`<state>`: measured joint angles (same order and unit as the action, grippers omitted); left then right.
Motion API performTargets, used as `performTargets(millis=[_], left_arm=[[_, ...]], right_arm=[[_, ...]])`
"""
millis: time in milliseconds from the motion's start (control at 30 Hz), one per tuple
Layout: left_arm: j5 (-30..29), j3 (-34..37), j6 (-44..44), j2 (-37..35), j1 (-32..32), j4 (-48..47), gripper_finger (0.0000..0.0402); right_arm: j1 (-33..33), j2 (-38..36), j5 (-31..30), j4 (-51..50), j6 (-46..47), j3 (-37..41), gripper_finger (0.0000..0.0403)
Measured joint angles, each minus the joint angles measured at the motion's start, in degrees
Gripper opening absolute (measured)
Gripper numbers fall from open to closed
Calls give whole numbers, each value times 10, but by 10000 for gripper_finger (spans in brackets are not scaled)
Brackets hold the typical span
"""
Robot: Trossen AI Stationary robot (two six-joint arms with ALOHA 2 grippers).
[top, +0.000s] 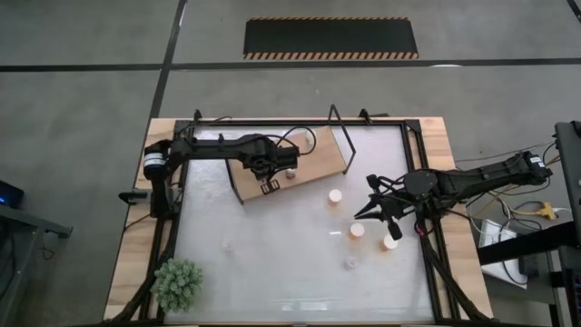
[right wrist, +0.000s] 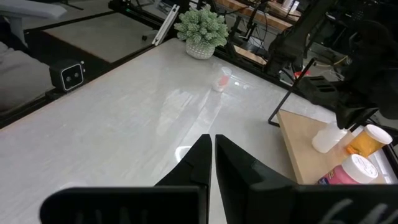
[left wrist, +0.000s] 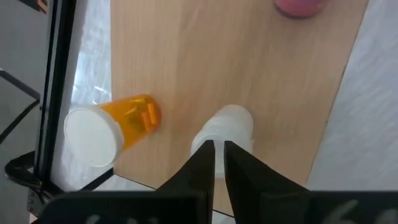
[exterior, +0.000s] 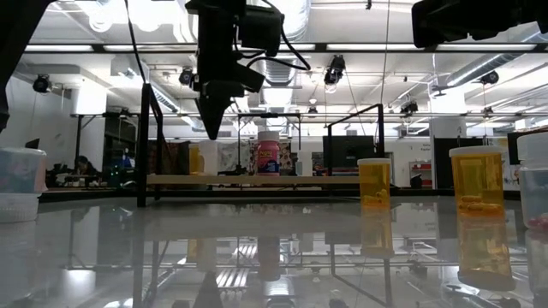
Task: Pick and place medicine bottles onto shelf by color
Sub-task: Put the yellow pill bottle on the shelf, then put the top orange pill bottle on the shelf
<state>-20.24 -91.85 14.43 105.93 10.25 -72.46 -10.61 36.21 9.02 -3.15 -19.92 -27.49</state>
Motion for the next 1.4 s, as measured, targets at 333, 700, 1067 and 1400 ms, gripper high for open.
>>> performTargets(millis=[333,700,1067,1400], left_arm=[[-2,2,0,0,2,-21,17],[-6,12,1,-1,2,-18,17],[-33,16,17,-1,3,-42,17],[-38,-4,19,-21,-4,-45,17]], right_arm=[[0,0,0,0,3,0,12],[0,0,0,0,3,0,12],[0,0,0,0,2,0,12],[0,0,-1,0,20,0,12]])
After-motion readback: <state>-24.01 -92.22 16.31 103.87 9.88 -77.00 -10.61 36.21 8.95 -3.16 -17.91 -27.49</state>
